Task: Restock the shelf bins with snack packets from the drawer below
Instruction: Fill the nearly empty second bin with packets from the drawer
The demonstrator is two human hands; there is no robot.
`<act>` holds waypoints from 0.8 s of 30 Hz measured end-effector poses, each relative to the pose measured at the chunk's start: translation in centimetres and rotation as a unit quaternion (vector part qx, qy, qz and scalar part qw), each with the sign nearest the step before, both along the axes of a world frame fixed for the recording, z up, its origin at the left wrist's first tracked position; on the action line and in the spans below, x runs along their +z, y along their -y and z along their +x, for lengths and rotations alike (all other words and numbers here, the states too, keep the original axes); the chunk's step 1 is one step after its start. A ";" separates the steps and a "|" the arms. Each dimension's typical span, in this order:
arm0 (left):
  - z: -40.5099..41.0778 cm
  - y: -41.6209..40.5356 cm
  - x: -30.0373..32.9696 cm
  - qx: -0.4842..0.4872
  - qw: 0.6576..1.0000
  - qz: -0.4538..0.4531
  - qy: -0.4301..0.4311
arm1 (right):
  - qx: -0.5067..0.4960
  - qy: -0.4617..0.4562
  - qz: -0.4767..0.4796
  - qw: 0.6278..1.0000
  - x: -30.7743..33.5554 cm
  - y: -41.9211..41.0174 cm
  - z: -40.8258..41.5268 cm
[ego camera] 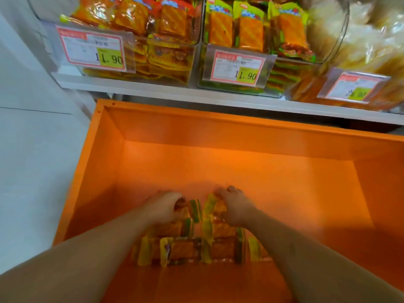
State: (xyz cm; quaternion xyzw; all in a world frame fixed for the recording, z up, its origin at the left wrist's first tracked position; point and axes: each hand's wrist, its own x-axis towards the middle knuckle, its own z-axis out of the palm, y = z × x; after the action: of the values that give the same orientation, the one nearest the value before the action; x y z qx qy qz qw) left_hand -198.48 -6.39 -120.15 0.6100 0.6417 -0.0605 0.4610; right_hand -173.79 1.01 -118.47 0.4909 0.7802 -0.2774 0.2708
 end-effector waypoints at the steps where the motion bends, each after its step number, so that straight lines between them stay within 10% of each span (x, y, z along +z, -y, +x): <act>1: 0.4 -0.1 0.1 0.001 1.000 0.003 -0.002 | -0.004 0.003 -0.002 1.000 -0.4 0.0 0.1; 13: 0.2 -1.9 3.3 0.164 0.985 0.049 0.013 | -0.143 -0.095 -0.033 0.985 2.8 -2.1 -0.3; 24: 0.1 -4.3 21.9 0.294 0.936 0.135 0.140 | -0.204 -0.339 -0.031 0.918 22.1 -4.2 -1.9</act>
State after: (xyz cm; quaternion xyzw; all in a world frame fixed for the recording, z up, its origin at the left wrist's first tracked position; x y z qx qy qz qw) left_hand -198.41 -2.14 -98.22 0.4530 0.7233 0.2508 0.4570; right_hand -175.70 5.22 -96.40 0.5072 0.6995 -0.5001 -0.0569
